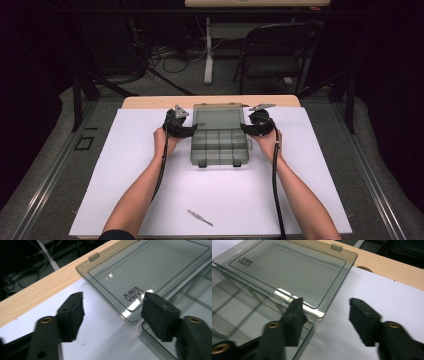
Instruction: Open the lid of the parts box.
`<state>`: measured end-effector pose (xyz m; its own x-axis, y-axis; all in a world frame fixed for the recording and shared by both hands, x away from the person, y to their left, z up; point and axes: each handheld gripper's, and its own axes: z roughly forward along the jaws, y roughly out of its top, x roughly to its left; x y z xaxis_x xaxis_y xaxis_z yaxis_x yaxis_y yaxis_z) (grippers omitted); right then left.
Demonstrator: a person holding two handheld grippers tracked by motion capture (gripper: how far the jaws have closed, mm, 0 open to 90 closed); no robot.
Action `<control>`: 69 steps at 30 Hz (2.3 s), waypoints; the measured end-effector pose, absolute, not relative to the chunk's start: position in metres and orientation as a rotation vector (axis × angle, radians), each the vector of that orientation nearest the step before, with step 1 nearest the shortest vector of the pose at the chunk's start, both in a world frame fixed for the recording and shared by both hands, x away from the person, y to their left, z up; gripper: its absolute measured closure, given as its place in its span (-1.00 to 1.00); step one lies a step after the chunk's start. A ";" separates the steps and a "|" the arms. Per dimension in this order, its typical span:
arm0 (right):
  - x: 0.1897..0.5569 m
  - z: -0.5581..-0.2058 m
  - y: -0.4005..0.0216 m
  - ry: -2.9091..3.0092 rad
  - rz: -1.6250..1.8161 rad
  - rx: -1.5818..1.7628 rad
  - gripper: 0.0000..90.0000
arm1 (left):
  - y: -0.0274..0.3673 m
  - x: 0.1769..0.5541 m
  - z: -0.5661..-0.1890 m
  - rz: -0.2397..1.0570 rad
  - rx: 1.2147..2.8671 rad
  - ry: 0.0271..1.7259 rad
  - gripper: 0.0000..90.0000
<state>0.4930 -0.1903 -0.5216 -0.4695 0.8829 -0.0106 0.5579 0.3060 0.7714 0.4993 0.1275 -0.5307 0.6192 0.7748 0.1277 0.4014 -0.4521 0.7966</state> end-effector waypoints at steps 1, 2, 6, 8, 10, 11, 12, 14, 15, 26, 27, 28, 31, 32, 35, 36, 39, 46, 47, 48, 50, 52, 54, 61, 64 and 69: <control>0.492 -0.520 -0.192 2.145 1.006 1.281 -0.10 | 0.129 0.498 -0.529 0.622 2.077 0.918 -0.38; 0.490 -0.519 -0.193 2.152 1.021 1.280 -0.19 | 0.131 0.496 -0.527 0.614 2.075 0.912 -0.44; 0.483 -0.514 -0.199 2.153 1.056 1.271 -0.44 | 0.136 0.489 -0.521 0.596 2.090 0.888 -0.66; 0.479 -0.511 -0.201 2.160 1.069 1.265 -0.52 | 0.139 0.485 -0.518 0.591 2.091 0.883 -0.69; 0.475 -0.509 -0.203 2.165 1.081 1.262 -0.58 | 0.141 0.480 -0.515 0.594 2.088 0.879 -0.74; 0.472 -0.508 -0.204 2.166 1.085 1.255 -0.61 | 0.143 0.478 -0.514 0.596 2.091 0.878 -0.76; 0.470 -0.507 -0.205 2.172 1.086 1.251 -0.65 | 0.144 0.475 -0.513 0.595 2.094 0.877 -0.78; 0.466 -0.506 -0.206 2.182 1.096 1.239 -0.67 | 0.147 0.470 -0.510 0.588 2.101 0.873 -0.83; 0.462 -0.505 -0.207 2.192 1.093 1.233 -0.68 | 0.148 0.467 -0.510 0.595 2.105 0.869 -0.84; 0.432 -0.505 -0.213 2.262 1.080 1.157 -0.86 | 0.168 0.434 -0.513 0.569 2.129 0.884 -0.99; 0.429 -0.505 -0.214 2.267 1.077 1.149 -0.87 | 0.170 0.431 -0.514 0.565 2.134 0.886 -0.99; 0.427 -0.506 -0.214 2.271 1.083 1.144 -0.89 | 0.172 0.428 -0.516 0.563 2.141 0.881 -0.99; 0.419 -0.508 -0.216 2.292 1.078 1.131 -0.93 | 0.175 0.418 -0.520 0.565 2.147 0.886 -0.99; 0.417 -0.508 -0.216 2.298 1.068 1.126 -0.94 | 0.177 0.413 -0.523 0.570 2.150 0.883 -0.99; 0.408 -0.510 -0.215 2.318 1.048 1.104 -0.99 | 0.181 0.404 -0.527 0.566 2.167 0.884 -1.00; 0.405 -0.511 -0.215 2.325 1.043 1.097 -1.00 | 0.182 0.402 -0.528 0.561 2.163 0.888 -1.00; 0.398 -0.511 -0.217 2.341 1.035 1.090 -1.00 | 0.187 0.395 -0.531 0.557 2.163 0.896 -1.00; 0.381 -0.514 -0.217 2.348 1.068 1.066 -1.00 | 0.191 0.376 -0.532 0.566 2.159 0.898 -1.00; 0.379 -0.514 -0.217 2.349 1.069 1.061 -1.00 | 0.191 0.373 -0.531 0.575 2.159 0.893 -0.99; 0.377 -0.513 -0.217 2.350 1.062 1.055 -1.00 | 0.191 0.371 -0.530 0.578 2.160 0.894 -1.00; 0.372 -0.513 -0.216 2.353 1.066 1.045 -1.00 | 0.193 0.366 -0.529 0.575 2.150 0.896 -1.00; 0.367 -0.513 -0.215 2.356 1.079 1.034 -1.00 | 0.193 0.360 -0.528 0.585 2.148 0.893 -1.00; 0.362 -0.513 -0.215 2.361 1.070 1.022 -1.00 | 0.194 0.355 -0.528 0.589 2.144 0.892 -1.00; 0.350 -0.514 -0.215 2.365 1.082 1.027 -1.00 | 0.196 0.338 -0.529 0.595 2.142 0.891 -1.00; 0.346 -0.513 -0.214 2.369 1.078 1.015 -1.00 | 0.197 0.333 -0.531 0.592 2.144 0.892 -1.00; 0.341 -0.510 -0.212 2.363 1.084 1.010 -1.00 | 0.198 0.328 -0.531 0.590 2.135 0.890 -0.99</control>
